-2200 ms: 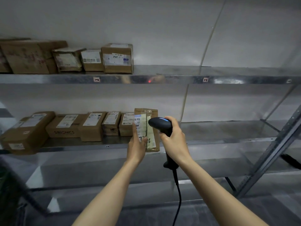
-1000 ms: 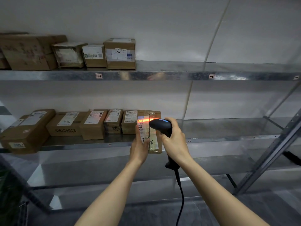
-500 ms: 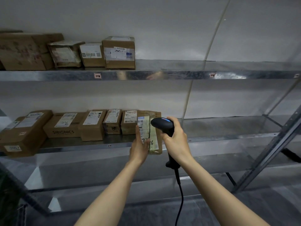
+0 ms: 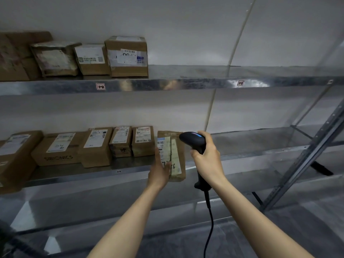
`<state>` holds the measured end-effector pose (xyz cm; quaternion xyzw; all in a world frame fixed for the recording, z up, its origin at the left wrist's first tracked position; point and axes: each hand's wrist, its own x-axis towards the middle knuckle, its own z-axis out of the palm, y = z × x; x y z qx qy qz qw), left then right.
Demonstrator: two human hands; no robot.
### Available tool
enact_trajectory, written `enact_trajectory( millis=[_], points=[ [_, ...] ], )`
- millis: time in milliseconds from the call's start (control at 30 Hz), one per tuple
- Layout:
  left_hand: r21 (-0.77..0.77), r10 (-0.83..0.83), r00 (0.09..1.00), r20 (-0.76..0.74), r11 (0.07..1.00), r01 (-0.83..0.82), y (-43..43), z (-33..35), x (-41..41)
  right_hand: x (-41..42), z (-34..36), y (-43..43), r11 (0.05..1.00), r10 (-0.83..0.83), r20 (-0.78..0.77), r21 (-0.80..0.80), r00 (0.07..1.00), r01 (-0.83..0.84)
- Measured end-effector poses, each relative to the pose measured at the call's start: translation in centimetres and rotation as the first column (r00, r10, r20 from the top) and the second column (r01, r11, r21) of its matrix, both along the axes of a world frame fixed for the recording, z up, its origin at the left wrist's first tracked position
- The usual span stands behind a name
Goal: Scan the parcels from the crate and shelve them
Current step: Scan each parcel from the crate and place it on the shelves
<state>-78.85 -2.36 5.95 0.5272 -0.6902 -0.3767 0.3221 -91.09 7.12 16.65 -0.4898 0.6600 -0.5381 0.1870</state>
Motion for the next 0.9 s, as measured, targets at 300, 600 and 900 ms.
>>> enact_trajectory(
  millis=[300,600,900],
  points=[
    [0.072,0.072,0.997,0.021,0.995,-0.073,-4.3,-0.6,-2.9,-4.5,-0.7,-5.0,0.998,0.067,-0.020,0.008,0.998,-0.067],
    [0.120,0.162,0.985,0.058,0.979,-0.168,-7.8,-0.3,-5.4,-7.7,-0.8,-9.7,0.986,0.165,-0.052,0.006,0.985,-0.165],
    [0.133,0.190,0.976,0.104,0.970,-0.203,-10.5,-1.0,-5.6,-8.1,-1.3,-13.2,0.983,0.180,-0.065,0.034,0.982,-0.178]
  ],
)
